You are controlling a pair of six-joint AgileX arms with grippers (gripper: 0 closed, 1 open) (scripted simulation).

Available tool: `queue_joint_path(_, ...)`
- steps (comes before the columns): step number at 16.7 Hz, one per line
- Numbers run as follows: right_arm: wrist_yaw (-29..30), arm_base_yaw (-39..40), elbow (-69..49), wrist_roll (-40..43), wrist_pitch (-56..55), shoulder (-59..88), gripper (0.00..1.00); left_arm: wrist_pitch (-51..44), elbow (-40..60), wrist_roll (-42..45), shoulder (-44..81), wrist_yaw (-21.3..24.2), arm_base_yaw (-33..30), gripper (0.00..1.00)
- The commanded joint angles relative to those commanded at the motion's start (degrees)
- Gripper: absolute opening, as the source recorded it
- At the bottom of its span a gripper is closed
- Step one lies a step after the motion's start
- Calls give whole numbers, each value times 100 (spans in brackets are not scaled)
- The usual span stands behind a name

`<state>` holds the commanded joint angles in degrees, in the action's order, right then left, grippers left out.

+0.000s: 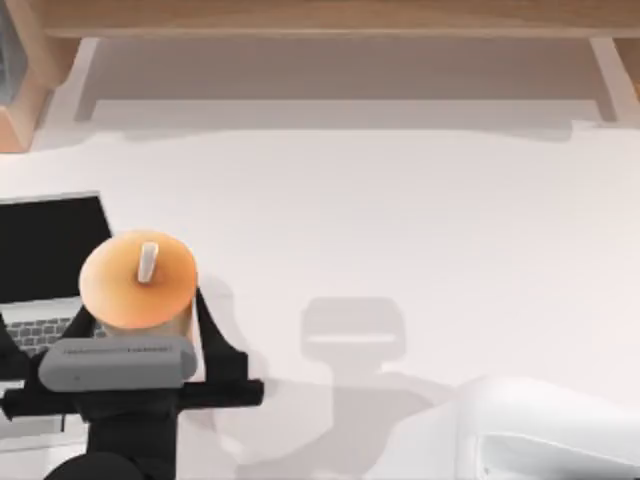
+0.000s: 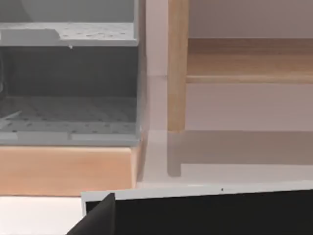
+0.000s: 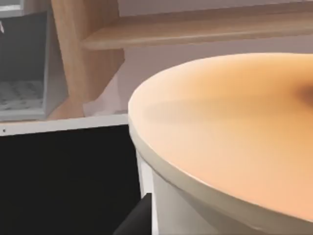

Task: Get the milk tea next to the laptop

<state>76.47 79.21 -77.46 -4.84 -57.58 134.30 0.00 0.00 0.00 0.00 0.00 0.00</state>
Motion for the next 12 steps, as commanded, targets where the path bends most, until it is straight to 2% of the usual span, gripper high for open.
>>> queue_joint_path(4,290,-189,15,218,38,245,0,0,0,0,0,0,0,100)
queue_joint_path(9,306,-201,34,232,48,279,0,0,0,0,0,0,0,100)
queue_joint_path(12,306,-201,34,232,48,279,23,0,0,0,0,0,0,100)
